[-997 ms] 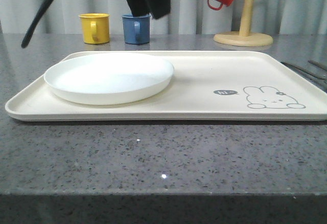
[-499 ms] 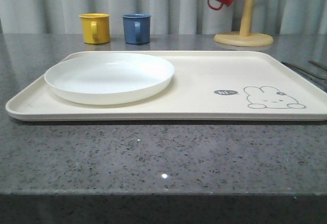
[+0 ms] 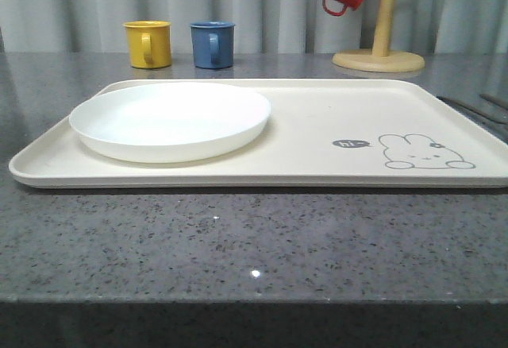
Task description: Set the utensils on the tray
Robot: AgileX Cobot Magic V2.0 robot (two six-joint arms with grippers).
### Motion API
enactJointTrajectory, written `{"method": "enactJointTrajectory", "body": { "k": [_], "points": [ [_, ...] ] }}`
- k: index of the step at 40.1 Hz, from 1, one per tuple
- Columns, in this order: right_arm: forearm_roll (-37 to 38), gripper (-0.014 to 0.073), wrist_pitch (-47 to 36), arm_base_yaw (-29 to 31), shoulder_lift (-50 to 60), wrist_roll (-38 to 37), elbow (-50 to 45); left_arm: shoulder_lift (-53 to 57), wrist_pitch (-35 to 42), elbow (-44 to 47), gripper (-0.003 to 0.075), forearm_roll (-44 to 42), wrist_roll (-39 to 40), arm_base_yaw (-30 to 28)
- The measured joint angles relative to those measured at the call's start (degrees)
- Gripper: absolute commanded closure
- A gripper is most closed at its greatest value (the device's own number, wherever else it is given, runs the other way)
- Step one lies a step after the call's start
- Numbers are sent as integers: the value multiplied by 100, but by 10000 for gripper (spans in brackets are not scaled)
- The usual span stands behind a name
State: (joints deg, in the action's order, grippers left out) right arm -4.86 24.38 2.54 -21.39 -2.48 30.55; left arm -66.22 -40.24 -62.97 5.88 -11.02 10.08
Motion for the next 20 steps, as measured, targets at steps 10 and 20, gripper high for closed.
{"method": "enactJointTrajectory", "body": {
  "k": [10, 20],
  "points": [
    [0, -18, 9, 0, 0, 0, 0, 2238, 1959, 2404, 738, 14, -26, 0],
    [0, -18, 9, 0, 0, 0, 0, 4264, 2551, 3876, 738, 35, -35, 0]
  ]
}}
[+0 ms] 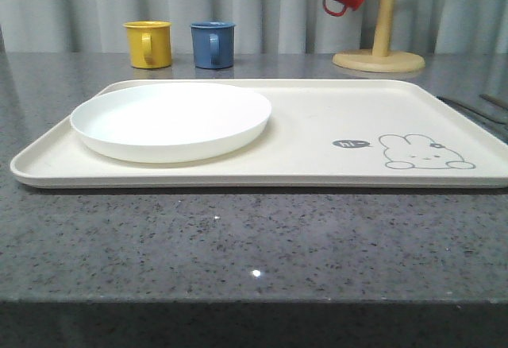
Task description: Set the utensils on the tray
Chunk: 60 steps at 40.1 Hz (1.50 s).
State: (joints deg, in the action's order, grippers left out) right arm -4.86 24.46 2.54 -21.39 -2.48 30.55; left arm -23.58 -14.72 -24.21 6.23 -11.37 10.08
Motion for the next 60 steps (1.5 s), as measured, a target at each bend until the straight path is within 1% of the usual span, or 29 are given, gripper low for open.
{"method": "enactJointTrajectory", "body": {
  "k": [7, 13, 22, 60],
  "points": [
    [0, -18, 0, 0, 0, 0, 0, 916, 0, 387, 738, 13, 0, 0],
    [0, -18, 0, 0, 0, 0, 0, 1225, -98, 424, 738, 13, 0, 0],
    [0, -18, 0, 0, 0, 0, 0, 1237, -214, 435, 738, 13, 0, 0],
    [0, -18, 4, 0, 0, 0, 0, 1250, -217, 435, 738, 26, -4, 0]
  ]
}}
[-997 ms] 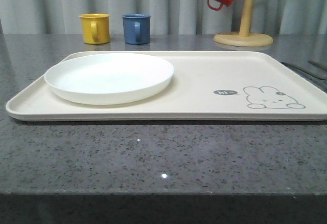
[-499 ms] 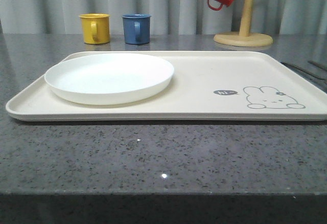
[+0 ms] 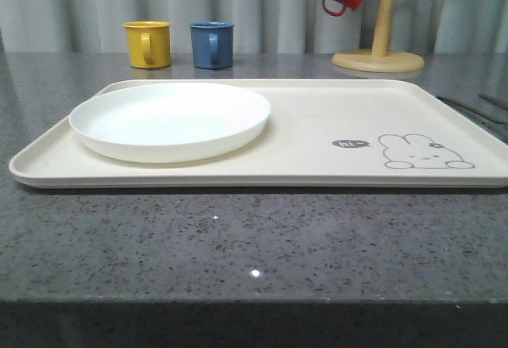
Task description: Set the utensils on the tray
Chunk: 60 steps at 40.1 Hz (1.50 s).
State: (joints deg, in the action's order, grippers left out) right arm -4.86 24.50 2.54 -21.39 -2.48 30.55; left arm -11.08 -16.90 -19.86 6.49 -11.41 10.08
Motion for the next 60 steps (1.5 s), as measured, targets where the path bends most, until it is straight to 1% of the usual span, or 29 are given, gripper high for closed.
{"method": "enactJointTrajectory", "body": {
  "k": [4, 7, 15, 23, 29, 32, 35, 37, 47, 60],
  "points": [
    [0, -17, 25, 0, -55, 0, 8, 0, 0, 0, 738, 0, 0, 0],
    [45, -17, 199, 0, -287, 0, 141, 0, 0, 0, 738, 0, 0, 0],
    [227, -13, 1011, 0, -1800, 0, 1002, 0, 0, 0, 738, 0, 0, 0],
    [248, 119, 1827, -77, -3448, 0, 2143, 0, 0, 0, 738, 0, 0, 0],
    [257, 165, 2359, -362, -4407, 0, 2789, 0, 0, 0, 738, 0, 0, 0],
    [257, 209, 2535, -481, -4828, 0, 3060, 0, 0, 0, 738, 0, 0, 0],
    [257, 262, 2668, -527, -5166, 0, 3289, 0, 0, 0, 738, 0, 0, 0],
    [257, 279, 2735, -527, -5370, 0, 3422, 0, 0, 0, 738, 0, 0, 0],
    [257, 279, 2772, -532, -6112, 0, 3863, 0, 0, 0, 738, 0, 0, 0],
    [257, 279, 2698, -532, -6880, -10, 3921, 0, 0, 0, 738, 0, 0, 0]
  ]
}}
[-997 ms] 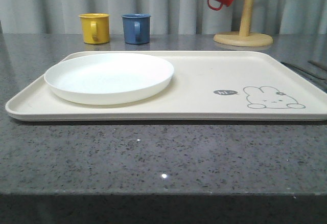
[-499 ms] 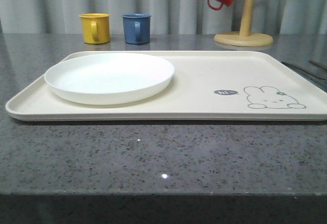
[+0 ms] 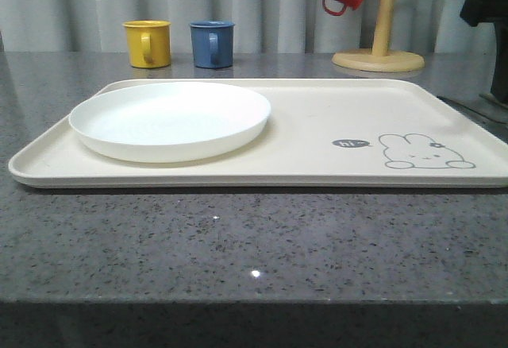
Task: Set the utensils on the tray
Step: 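Grasp the fork with the right gripper and lower it onto the tray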
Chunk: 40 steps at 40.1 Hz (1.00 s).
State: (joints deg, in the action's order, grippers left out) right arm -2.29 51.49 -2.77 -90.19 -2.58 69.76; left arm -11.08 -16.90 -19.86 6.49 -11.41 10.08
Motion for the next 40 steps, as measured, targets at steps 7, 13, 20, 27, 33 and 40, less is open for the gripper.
{"method": "enactJointTrajectory", "body": {
  "k": [7, 13, 20, 27, 33, 40],
  "points": [
    [0, 279, -177, 0, -229, 0, 0, 0, 0, 0, 738, 0, 0, 0],
    [-20, 279, -274, 0, -313, 0, 0, 0, 0, 0, 738, 0, 0, 0],
    [-20, 291, -289, 0, -454, 0, 13, 0, 0, 0, 738, 0, 0, 0],
    [-20, 444, -289, 0, -465, 0, 24, 0, 0, 0, 738, 0, 0, 0],
    [-70, 617, -289, 0, -489, 0, 47, 0, 0, 0, 738, 0, 0, 0],
    [-133, 628, -289, 0, -486, 0, 58, 0, 0, 0, 738, 0, 0, 0]
  ]
}}
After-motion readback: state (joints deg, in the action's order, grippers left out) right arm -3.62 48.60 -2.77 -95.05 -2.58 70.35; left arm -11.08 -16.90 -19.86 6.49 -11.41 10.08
